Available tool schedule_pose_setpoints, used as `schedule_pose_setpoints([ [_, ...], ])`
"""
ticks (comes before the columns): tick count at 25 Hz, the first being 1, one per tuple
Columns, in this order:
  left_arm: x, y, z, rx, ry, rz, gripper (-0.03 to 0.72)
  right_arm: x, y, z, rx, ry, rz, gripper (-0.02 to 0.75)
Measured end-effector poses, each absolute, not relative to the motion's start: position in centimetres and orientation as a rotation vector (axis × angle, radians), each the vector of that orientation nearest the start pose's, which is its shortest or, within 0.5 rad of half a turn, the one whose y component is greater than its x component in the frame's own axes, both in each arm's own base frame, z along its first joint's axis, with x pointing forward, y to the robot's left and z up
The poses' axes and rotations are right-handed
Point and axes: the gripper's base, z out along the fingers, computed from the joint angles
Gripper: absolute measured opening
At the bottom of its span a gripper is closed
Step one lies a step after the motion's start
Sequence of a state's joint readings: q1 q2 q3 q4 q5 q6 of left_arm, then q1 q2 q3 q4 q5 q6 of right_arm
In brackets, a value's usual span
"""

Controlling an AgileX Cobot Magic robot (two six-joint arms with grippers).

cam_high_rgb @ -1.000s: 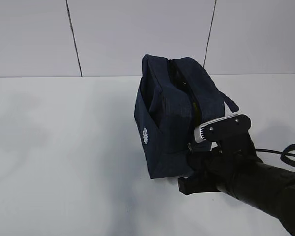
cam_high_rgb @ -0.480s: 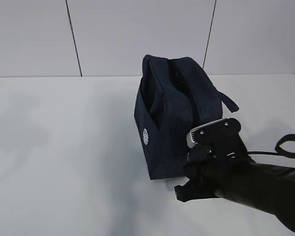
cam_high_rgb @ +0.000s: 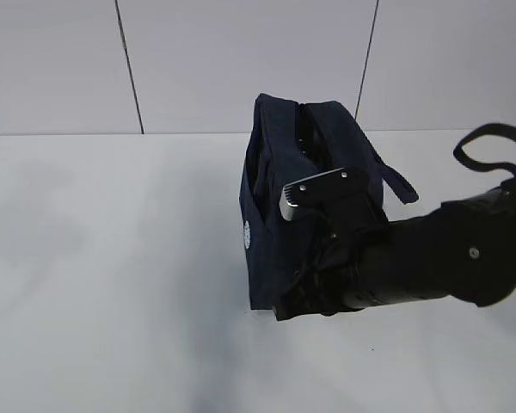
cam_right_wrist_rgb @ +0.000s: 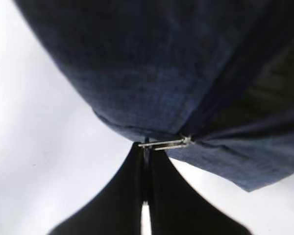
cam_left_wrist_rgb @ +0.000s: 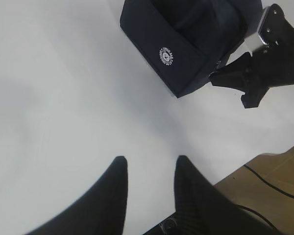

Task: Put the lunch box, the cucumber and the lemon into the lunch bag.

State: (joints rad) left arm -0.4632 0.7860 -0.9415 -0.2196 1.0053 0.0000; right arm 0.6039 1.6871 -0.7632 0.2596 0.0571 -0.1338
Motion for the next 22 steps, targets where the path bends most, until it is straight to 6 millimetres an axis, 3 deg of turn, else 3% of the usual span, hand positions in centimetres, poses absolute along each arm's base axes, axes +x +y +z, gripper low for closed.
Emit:
schedule_pose_setpoints([
  [5, 11.0, -7.4, 37.1, 0.498, 2.308, -0.504, 0.235, 26.6, 18.1, 17.1, -0.614, 2.507, 0.346, 0.008],
  [11, 11.0, -7.4, 37.1, 0.498, 2.308, -0.504, 0.235, 27.9, 16.8, 18.3, -0.605, 2.613, 0.328, 0.008],
  [22, 11.0, -7.4, 37.1, 0.495, 2.3, -0.505, 0.235, 29.5, 16.8, 22.9, -0.842, 2.667, 0.165, 0.008],
])
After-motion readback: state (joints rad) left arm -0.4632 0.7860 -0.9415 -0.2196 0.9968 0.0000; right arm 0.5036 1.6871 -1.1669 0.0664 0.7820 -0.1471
